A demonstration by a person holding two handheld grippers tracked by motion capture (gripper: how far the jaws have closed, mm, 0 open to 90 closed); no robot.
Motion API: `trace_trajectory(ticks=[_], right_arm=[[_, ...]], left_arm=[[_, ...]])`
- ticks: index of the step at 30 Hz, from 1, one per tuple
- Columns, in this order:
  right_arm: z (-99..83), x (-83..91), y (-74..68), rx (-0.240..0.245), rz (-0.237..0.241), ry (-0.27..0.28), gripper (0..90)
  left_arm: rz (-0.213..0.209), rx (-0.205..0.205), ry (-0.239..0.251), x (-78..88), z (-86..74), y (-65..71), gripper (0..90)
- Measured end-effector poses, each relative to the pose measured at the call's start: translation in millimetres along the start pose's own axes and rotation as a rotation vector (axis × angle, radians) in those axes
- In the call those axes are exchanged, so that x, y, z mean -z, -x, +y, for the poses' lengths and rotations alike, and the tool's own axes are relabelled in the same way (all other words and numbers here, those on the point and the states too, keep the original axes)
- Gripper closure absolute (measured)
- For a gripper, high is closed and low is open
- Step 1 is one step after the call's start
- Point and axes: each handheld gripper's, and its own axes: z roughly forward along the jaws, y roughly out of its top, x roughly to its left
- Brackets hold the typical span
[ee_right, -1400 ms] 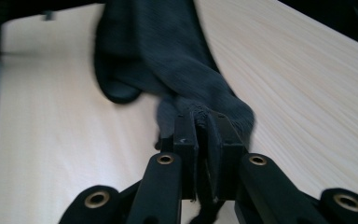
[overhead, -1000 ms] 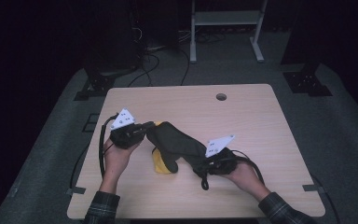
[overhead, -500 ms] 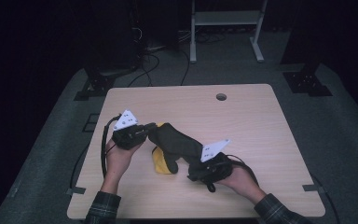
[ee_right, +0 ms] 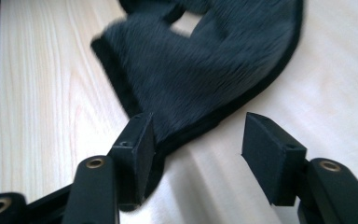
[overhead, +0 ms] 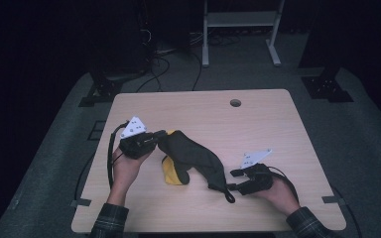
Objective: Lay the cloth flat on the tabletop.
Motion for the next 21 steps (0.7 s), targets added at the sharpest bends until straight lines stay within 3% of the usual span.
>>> trace_trajectory(ticks=[4, 9, 10, 12, 13, 14, 18, 20, 21], right_arm=[[0.1, -10.9, -7.2, 0.006, 0.022, -0.030, 41.4], [-1.0, -21.9, -11.7, 0.023, 0.015, -0.070, 41.5], [-2.1, -22.5, -12.2, 0.034, 0.002, -0.071, 52.2], [-2.8, -20.8, -11.4, 0.048, -0.008, -0.074, 64.9], [-2.8, -20.8, -11.4, 0.048, -0.008, -0.074, 64.9], [-4.3, -18.5, -9.2, 0.047, -0.012, -0.077, 75.9], [-5.8, -14.9, -3.4, 0.032, -0.021, -0.086, 80.2], [-6.9, -6.6, 7.1, 0.015, -0.077, -0.096, 81.4], [-6.9, -6.6, 7.1, 0.015, -0.077, -0.096, 81.4]], left_arm=[[-0.001, 0.001, 0.002, 0.0, 0.0, 0.4, 84.0], [-0.001, 0.002, 0.000, 0.6, -0.3, -0.3, 84.0], [-0.001, 0.002, 0.001, 1.0, -0.3, -0.5, 84.0], [-0.001, -0.001, 0.000, 1.4, -0.3, -0.8, 84.0], [-0.001, -0.002, 0.000, 1.7, -0.2, -0.9, 84.0], [-0.001, -0.002, 0.003, 2.3, -0.1, -1.0, 84.1], [0.002, -0.002, 0.003, 3.4, -0.1, -2.2, 84.1], [0.016, 0.002, 0.009, 6.2, -0.2, -4.1, 84.2], [0.019, 0.002, 0.013, 7.7, -0.1, -5.4, 84.2]])
